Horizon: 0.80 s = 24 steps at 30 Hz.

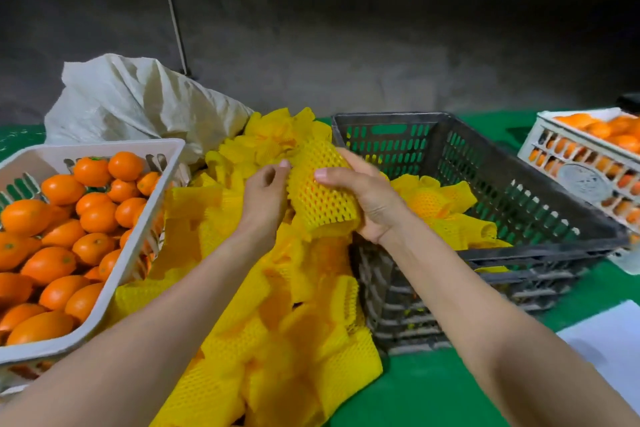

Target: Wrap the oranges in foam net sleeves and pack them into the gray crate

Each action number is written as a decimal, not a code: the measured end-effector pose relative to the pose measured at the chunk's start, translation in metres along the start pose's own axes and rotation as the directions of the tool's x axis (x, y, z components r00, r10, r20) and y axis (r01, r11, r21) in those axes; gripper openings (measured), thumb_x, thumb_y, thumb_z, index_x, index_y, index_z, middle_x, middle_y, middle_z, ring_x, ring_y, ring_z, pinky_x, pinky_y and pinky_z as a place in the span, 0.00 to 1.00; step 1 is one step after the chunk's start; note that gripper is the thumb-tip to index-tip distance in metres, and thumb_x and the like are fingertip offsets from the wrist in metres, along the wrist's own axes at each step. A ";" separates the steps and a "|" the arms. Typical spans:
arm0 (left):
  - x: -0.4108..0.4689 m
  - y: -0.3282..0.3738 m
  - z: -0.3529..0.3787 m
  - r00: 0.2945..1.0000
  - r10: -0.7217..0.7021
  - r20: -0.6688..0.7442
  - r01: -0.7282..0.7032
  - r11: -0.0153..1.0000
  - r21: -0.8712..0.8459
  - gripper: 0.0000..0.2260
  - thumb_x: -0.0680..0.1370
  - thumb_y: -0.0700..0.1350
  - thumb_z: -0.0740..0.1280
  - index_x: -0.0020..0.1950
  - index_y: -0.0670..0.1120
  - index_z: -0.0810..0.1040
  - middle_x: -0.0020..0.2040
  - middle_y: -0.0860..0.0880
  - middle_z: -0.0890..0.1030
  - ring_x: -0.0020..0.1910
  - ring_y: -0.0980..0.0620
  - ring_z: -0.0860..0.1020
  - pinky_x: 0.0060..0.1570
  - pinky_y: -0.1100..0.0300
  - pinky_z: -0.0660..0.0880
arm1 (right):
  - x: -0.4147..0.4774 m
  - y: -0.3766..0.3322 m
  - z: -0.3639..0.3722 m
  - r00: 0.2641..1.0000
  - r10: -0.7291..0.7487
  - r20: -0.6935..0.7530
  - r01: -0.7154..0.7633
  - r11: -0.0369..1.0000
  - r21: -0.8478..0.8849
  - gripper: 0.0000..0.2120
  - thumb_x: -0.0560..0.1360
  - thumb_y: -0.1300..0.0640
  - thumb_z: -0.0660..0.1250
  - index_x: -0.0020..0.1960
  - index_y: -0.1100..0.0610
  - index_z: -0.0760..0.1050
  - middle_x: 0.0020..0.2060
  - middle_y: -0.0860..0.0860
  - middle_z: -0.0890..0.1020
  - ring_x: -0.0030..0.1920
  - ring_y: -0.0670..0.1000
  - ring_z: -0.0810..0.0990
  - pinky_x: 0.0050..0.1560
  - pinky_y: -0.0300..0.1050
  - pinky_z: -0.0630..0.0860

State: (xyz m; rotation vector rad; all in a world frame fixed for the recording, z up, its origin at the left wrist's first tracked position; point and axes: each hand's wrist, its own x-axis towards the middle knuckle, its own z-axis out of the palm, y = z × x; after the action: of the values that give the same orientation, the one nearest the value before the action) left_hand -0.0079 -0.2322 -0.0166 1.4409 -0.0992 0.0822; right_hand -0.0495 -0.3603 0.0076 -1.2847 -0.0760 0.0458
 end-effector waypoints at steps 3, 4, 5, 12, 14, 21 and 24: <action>0.004 -0.005 0.044 0.988 0.154 0.028 -0.156 0.973 0.170 0.07 0.82 0.39 0.59 0.54 0.38 0.74 0.42 0.42 0.78 0.38 0.51 0.79 0.41 0.55 0.77 | 0.017 -0.029 -0.045 0.981 -0.113 -0.159 0.117 0.993 0.017 0.22 0.61 0.59 0.73 0.55 0.52 0.76 0.43 0.52 0.84 0.44 0.53 0.82 0.47 0.51 0.79; 0.005 -0.008 0.058 0.971 0.221 0.087 -0.236 0.935 0.265 0.07 0.81 0.37 0.60 0.57 0.38 0.74 0.45 0.42 0.79 0.43 0.46 0.80 0.46 0.53 0.77 | 0.024 -0.037 -0.062 0.962 -0.137 -0.234 0.140 0.990 -0.005 0.27 0.62 0.60 0.74 0.60 0.52 0.74 0.45 0.52 0.83 0.45 0.53 0.82 0.47 0.51 0.80; 0.006 -0.011 0.071 0.940 0.289 0.181 -0.337 0.872 0.355 0.07 0.79 0.36 0.62 0.57 0.38 0.74 0.47 0.43 0.79 0.47 0.43 0.79 0.49 0.53 0.76 | 0.033 -0.043 -0.080 0.938 -0.147 -0.315 0.138 0.989 -0.051 0.33 0.64 0.61 0.75 0.66 0.51 0.69 0.49 0.53 0.81 0.47 0.53 0.82 0.48 0.53 0.80; 0.011 -0.032 0.123 0.820 0.098 0.563 -0.544 0.437 0.716 0.12 0.78 0.37 0.63 0.61 0.42 0.75 0.55 0.41 0.80 0.57 0.41 0.76 0.53 0.51 0.73 | 0.112 -0.037 -0.170 0.781 -0.126 -0.612 -0.255 0.830 -0.496 0.47 0.62 0.55 0.78 0.74 0.53 0.54 0.68 0.56 0.68 0.65 0.57 0.70 0.63 0.52 0.71; 0.012 -0.035 0.122 0.825 0.084 0.559 -0.538 0.420 0.731 0.13 0.78 0.36 0.62 0.61 0.43 0.76 0.56 0.41 0.79 0.57 0.41 0.75 0.54 0.51 0.73 | 0.130 -0.022 -0.180 0.758 -0.090 -0.646 -0.407 0.708 -0.577 0.46 0.63 0.52 0.78 0.72 0.56 0.55 0.67 0.57 0.68 0.66 0.58 0.69 0.62 0.50 0.70; 0.012 -0.040 0.121 0.839 0.118 0.532 -0.526 0.431 0.733 0.12 0.77 0.35 0.63 0.59 0.45 0.77 0.55 0.45 0.79 0.55 0.46 0.76 0.52 0.56 0.73 | 0.152 0.034 -0.182 0.805 -0.128 -0.580 -0.469 0.463 -0.753 0.44 0.67 0.48 0.75 0.74 0.53 0.54 0.68 0.60 0.65 0.69 0.63 0.63 0.65 0.56 0.66; 0.011 -0.039 0.120 0.841 0.131 0.525 -0.519 0.469 0.715 0.10 0.78 0.37 0.64 0.58 0.44 0.77 0.55 0.44 0.79 0.54 0.46 0.76 0.51 0.56 0.74 | 0.145 0.033 -0.184 0.810 -0.061 -0.583 -0.539 0.316 -0.781 0.42 0.68 0.43 0.73 0.73 0.53 0.54 0.71 0.59 0.61 0.71 0.63 0.58 0.67 0.61 0.61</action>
State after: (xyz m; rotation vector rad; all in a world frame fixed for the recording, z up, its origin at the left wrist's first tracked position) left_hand 0.0049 -0.3563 -0.0385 2.4108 -0.8021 0.1733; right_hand 0.1102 -0.5162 -0.0715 -2.4672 0.7148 -0.1019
